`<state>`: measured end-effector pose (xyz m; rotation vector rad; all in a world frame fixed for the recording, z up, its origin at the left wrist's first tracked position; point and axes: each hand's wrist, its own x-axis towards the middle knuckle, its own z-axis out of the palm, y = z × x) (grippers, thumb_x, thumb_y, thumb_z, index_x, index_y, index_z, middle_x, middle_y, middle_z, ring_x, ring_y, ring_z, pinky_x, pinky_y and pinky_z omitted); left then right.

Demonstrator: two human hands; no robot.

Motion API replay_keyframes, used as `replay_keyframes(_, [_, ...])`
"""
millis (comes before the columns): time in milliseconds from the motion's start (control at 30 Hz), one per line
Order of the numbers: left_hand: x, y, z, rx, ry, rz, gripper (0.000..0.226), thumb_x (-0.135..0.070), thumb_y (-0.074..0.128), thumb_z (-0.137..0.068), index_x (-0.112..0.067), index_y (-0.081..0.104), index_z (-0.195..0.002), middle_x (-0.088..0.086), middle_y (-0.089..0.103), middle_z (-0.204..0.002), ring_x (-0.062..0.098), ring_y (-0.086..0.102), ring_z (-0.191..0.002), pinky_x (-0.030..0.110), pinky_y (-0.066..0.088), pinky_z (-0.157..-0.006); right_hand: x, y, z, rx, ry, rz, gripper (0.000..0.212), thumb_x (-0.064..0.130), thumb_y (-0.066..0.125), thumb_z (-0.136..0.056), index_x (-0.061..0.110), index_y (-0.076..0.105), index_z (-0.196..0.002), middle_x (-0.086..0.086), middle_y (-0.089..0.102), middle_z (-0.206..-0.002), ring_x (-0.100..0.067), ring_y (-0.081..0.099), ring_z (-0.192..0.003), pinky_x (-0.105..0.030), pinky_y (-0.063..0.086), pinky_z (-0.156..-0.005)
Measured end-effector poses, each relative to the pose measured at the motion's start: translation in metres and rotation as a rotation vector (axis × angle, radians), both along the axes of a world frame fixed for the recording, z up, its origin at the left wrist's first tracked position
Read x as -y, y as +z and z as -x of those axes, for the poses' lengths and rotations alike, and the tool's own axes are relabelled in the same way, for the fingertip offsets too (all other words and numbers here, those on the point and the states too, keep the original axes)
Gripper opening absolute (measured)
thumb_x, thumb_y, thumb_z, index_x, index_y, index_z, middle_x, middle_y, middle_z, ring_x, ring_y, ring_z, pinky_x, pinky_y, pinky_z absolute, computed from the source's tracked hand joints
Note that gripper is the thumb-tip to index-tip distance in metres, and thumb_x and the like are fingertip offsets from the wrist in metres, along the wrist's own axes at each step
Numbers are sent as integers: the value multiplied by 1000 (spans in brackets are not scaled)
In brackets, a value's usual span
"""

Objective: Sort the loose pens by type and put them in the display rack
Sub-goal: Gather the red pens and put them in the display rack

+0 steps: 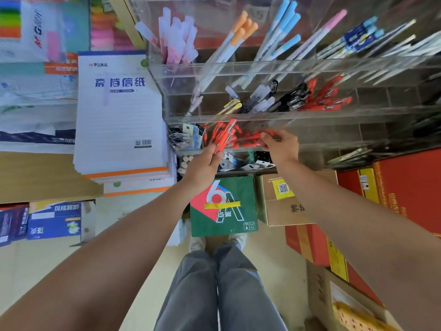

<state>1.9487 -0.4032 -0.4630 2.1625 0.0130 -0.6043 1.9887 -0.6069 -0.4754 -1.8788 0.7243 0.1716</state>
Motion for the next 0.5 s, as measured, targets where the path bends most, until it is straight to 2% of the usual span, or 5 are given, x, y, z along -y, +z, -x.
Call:
replay_keyframes(100, [-1, -2, -1, -55, -18, 16, 28, -31, 36, -103, -9, 49, -116, -2, 47, -67, 18, 46, -59, 36, 37, -61, 3, -4, -3, -8, -2, -14, 15, 26, 73, -79, 28, 72, -93, -7, 72, -91, -28, 69, -89, -45, 56, -86])
replay_keyframes(167, [0, 0, -2, -78, -39, 42, 25, -28, 36, -103, -7, 49, -109, -1, 45, -68, 16, 43, -59, 34, 35, -62, 6, 4, -2, 1, -31, 8, 29, 37, 74, -77, 27, 64, -102, -2, 68, -91, -26, 67, -90, -45, 55, -85])
replay_keyframes(233, [3, 2, -3, -79, -63, 76, 20, -26, 36, -103, -10, 48, -104, -2, 46, -71, 18, 44, -64, 36, 38, -65, 4, 23, 7, 36, -65, 39, 28, 40, 71, -81, 25, 56, -100, 2, 61, -85, -22, 64, -82, -40, 55, -78])
replay_keyframes(367, [21, 16, -2, -83, -154, 138, 20, -26, 36, -104, -17, 48, -117, -4, 49, -75, 11, 48, -68, 30, 39, -66, -3, 50, 31, -6, 128, -325, 24, 32, 65, -90, 12, 61, -102, 2, 60, -72, -9, 52, -54, -25, 43, -53])
replay_keyframes(500, [39, 20, -1, -100, -270, 122, 26, -29, 38, -103, -9, 49, -116, 0, 56, -78, 14, 54, -71, 36, 46, -71, -4, 55, 42, -51, 205, -537, 6, 14, 61, -92, 12, 59, -86, 0, 64, -65, -10, 56, -55, -20, 45, -54])
